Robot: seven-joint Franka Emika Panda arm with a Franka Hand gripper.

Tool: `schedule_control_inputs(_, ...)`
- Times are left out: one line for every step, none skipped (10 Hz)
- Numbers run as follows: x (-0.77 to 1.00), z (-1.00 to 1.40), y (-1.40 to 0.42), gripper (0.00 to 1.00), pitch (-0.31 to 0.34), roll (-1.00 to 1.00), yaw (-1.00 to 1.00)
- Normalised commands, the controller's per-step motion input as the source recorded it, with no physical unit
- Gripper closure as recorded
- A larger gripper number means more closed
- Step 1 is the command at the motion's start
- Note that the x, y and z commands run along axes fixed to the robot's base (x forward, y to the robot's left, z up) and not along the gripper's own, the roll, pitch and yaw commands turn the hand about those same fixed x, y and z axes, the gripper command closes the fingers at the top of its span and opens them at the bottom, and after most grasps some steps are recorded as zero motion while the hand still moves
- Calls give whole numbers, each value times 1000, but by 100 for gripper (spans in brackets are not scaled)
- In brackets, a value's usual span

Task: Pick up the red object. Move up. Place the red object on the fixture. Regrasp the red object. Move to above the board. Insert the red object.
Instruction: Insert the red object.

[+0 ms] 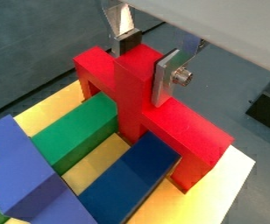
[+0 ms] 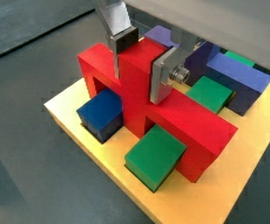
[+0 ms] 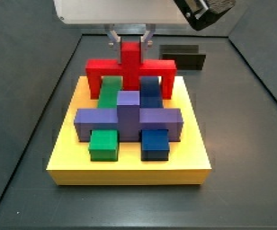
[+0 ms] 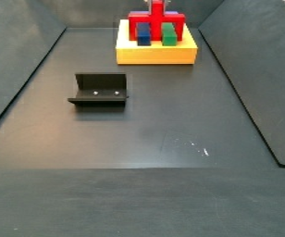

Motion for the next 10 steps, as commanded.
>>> schedule_control_inputs(229, -420, 0, 100, 0, -23, 0)
schedule_control_inputs(80, -303, 0, 100, 0, 0, -51)
schedule_control_inputs(0, -246, 0, 100, 0, -9, -63)
schedule_control_inputs(-6, -140, -126, 100, 0, -54, 0)
schedule_control_inputs(0, -157, -123, 100, -3, -74, 0)
schedule_control_inputs(-14, -154, 0, 100, 0, -57, -20)
schedule_control_inputs(-31, -163, 34, 100, 0, -20, 0)
schedule_control_inputs(-14, -203, 197, 100, 0, 0, 0)
schedule_control_inputs(-123, -166, 251, 100, 0, -21, -23)
schedule_control_inputs(-189, -106, 74, 100, 0, -46, 0)
